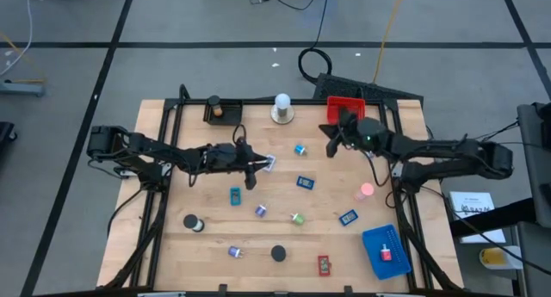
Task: Pick & Place Office items
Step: Put the violet charger adapter into the red bin
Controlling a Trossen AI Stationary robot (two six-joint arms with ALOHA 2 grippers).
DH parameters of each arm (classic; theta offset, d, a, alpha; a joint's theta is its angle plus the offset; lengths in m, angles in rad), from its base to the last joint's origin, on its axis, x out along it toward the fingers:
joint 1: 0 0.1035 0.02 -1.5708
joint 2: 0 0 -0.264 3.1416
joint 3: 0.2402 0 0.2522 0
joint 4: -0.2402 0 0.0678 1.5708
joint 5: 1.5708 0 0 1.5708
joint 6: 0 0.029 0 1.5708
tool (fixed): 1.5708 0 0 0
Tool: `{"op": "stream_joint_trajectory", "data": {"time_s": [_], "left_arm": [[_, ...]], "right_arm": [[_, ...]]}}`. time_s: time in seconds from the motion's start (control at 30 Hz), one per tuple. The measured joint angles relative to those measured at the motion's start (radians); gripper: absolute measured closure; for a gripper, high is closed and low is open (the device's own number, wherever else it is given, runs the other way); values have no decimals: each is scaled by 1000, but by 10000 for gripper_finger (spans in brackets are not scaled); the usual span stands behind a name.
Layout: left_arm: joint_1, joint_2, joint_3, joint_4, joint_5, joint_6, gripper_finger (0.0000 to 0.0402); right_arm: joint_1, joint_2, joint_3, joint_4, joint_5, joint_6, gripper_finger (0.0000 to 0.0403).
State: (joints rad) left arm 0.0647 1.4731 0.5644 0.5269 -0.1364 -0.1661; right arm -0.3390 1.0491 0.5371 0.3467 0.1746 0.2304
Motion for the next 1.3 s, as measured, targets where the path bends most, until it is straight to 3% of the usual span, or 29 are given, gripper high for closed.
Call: {"op": "stream_joint_trajectory", "data": {"time_s": [0.2, 0.37, 0.53, 0.63, 0.73, 0.9, 1.13, 1.3], "left_arm": [[-13, -18, 48, -229, -13, -109, 309], [-63, -18, 169, -490, -56, -145, 310], [-110, -18, 210, -518, -62, -184, 310], [-138, -18, 208, -504, -107, -179, 333], [-153, -18, 176, -399, -154, -148, 385], [-136, -18, 80, -104, -113, -41, 396], [-73, -18, -84, 330, -26, 105, 391], [-36, -18, -106, 360, 14, 136, 398]], "right_arm": [[109, 10, -13, 41, 22, -63, 400], [181, 10, -13, 46, 126, -126, 401], [227, 10, -13, 45, 138, -159, 402], [253, 10, -13, 46, 139, -164, 402], [271, 10, -13, 46, 138, -164, 402], [271, -9, 2, -39, 157, -143, 402], [150, -52, 200, -546, 193, -80, 402], [15, -29, 308, -830, 190, -110, 402]]}}
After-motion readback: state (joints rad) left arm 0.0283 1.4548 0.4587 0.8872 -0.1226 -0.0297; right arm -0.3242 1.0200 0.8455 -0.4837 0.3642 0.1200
